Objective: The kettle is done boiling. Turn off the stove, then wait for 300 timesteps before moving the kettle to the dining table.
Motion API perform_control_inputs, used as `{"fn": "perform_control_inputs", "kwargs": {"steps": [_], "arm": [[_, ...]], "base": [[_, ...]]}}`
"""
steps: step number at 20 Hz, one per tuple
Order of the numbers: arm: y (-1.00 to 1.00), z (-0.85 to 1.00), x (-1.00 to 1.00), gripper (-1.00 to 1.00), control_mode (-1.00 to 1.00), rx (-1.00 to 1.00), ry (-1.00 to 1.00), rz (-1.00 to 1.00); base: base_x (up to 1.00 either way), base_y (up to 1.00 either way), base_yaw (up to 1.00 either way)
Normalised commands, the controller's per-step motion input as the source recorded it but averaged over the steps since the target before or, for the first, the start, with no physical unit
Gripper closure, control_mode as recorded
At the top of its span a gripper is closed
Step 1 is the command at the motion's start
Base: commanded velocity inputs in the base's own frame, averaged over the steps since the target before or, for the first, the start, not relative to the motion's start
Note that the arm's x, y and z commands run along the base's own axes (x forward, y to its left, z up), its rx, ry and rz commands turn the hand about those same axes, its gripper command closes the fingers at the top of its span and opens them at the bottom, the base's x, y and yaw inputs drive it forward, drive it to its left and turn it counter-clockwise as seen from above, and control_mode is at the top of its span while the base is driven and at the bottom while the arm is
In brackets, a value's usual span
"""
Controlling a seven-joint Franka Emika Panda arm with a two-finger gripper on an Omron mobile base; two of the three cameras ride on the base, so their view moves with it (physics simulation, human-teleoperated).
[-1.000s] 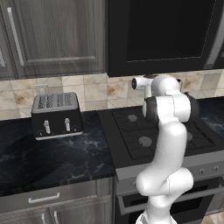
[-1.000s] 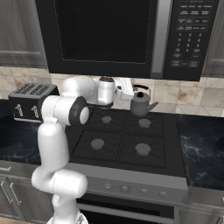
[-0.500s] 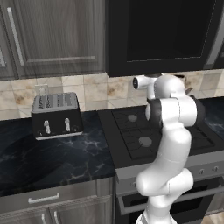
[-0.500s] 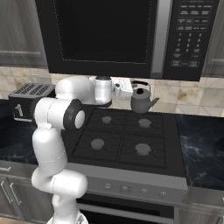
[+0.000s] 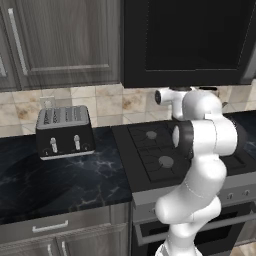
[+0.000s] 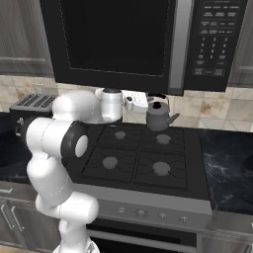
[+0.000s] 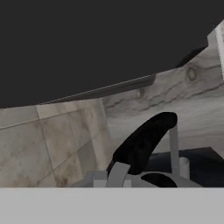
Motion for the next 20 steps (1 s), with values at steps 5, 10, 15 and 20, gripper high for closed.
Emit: {"fn": "perform_control_inputs", "kwargs": {"steps": [5,10,15,20], "arm": [[0.00,-0.09,-0.56,1.00,-1.00,0.00,-0.11,-0.02],[0.00,-0.08,-0.30,1.00,-1.00,0.00,-0.05,-0.01],[0.00,-0.25,0.02,1.00,-1.00,0.00,0.00,0.00],[0.00,-0.46,0.05,1.00,-1.00,0.00,-0.01,0.00]], "base": [[0.00,0.00,0.00],[0.00,0.00,0.00],[0.00,0.00,0.00],[0.00,0.00,0.00]]}}
